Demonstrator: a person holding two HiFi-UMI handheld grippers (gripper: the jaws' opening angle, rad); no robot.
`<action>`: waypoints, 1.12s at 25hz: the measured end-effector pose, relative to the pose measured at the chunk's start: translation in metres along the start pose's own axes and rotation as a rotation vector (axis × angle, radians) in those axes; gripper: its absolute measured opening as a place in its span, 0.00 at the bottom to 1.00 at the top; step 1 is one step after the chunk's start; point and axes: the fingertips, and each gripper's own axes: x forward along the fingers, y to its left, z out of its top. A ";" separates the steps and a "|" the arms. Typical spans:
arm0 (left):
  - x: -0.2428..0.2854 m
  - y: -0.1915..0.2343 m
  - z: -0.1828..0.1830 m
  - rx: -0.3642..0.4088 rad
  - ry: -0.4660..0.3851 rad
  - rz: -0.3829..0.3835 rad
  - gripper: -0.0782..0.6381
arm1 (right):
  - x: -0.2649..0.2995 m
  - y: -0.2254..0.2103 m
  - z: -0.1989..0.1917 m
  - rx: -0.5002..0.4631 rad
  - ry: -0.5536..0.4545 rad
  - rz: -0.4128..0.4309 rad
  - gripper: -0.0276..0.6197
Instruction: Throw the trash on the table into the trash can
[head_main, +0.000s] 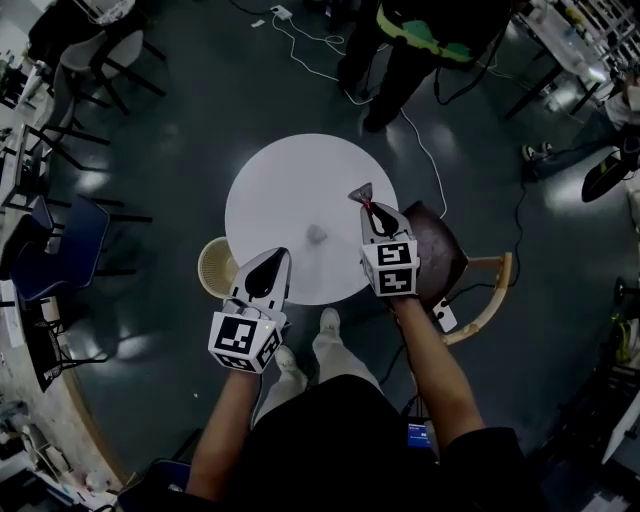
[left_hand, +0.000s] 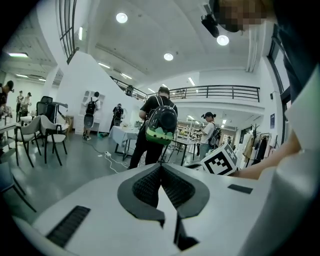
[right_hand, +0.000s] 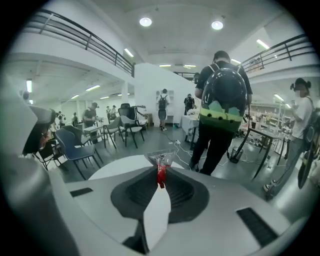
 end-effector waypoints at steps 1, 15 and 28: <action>-0.002 0.000 0.006 0.005 -0.011 0.005 0.13 | -0.004 0.002 0.012 -0.007 -0.021 0.003 0.13; -0.052 0.013 0.081 0.049 -0.176 0.127 0.13 | -0.064 0.062 0.140 -0.103 -0.265 0.151 0.13; -0.087 0.036 0.104 0.052 -0.238 0.252 0.13 | -0.087 0.128 0.191 -0.161 -0.386 0.314 0.13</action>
